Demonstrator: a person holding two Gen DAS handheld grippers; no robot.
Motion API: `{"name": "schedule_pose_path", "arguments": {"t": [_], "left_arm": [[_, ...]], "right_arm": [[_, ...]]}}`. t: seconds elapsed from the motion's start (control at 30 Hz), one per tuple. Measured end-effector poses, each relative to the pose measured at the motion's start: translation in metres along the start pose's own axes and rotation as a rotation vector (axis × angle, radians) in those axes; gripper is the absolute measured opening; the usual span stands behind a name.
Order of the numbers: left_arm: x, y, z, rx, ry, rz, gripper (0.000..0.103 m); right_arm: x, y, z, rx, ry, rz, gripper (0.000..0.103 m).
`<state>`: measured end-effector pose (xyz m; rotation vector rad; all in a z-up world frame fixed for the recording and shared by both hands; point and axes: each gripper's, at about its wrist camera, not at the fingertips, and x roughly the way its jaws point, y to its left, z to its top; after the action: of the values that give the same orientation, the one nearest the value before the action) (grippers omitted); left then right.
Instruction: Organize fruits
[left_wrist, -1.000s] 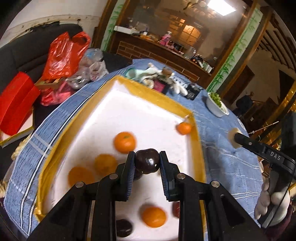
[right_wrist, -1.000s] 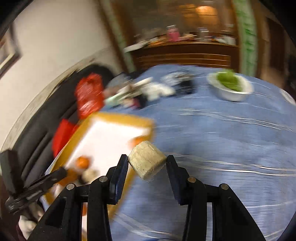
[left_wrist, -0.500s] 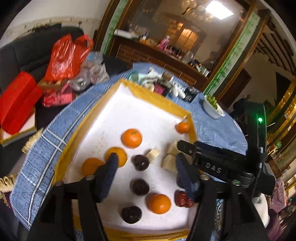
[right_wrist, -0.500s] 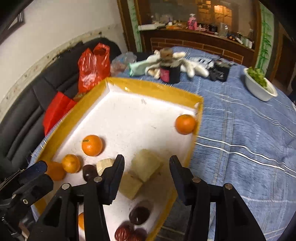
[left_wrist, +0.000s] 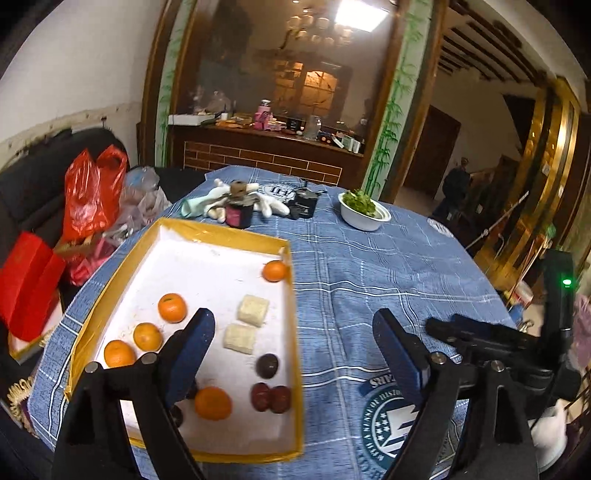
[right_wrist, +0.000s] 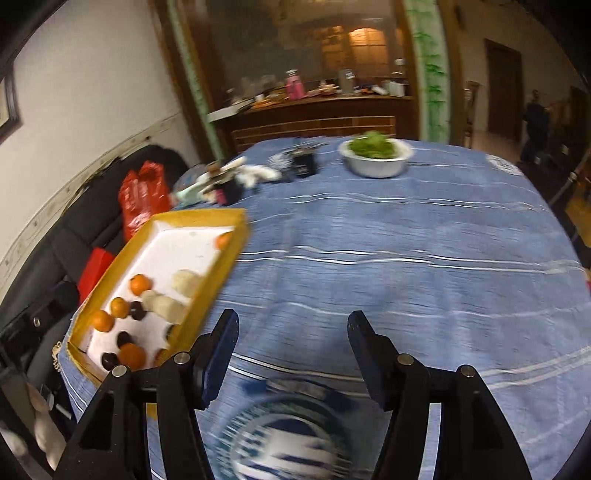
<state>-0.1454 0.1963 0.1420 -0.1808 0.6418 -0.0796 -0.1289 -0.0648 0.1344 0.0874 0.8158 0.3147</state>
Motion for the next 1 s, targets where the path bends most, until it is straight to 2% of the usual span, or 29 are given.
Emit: {"name": "schedule_pose_path", "arguments": {"t": [0.07, 0.13, 0.2, 0.33, 0.47, 0.67, 0.83, 1.0], "left_arm": [[-0.004, -0.018, 0.004, 0.03, 0.0, 0.013, 0.087], [-0.017, -0.036, 0.009, 0.061, -0.04, 0.033, 0.087], [-0.028, -0.055, 0.016, 0.105, -0.092, 0.07, 0.096], [-0.037, -0.091, 0.023, 0.164, -0.149, 0.131, 0.1], [-0.036, -0.103, 0.018, 0.14, -0.14, 0.151, 0.1], [-0.041, -0.085, 0.012, 0.044, -0.162, 0.224, 0.101], [-0.045, -0.082, 0.008, 0.06, -0.203, 0.296, 0.103], [-0.042, -0.078, 0.004, 0.07, -0.198, 0.302, 0.103]], "right_arm": [[-0.018, -0.024, -0.005, 0.017, -0.021, -0.019, 0.068], [-0.033, -0.043, -0.008, 0.023, -0.044, -0.054, 0.068], [-0.044, -0.059, -0.009, 0.032, -0.062, -0.081, 0.07], [-0.055, -0.074, -0.011, 0.081, -0.082, -0.063, 0.071], [-0.053, -0.054, -0.02, 0.042, -0.081, -0.024, 0.072], [-0.055, -0.022, -0.029, 0.017, -0.125, 0.028, 0.075], [-0.056, -0.001, -0.03, -0.023, -0.141, 0.023, 0.076], [-0.048, 0.015, -0.03, -0.039, -0.136, 0.01, 0.081]]}}
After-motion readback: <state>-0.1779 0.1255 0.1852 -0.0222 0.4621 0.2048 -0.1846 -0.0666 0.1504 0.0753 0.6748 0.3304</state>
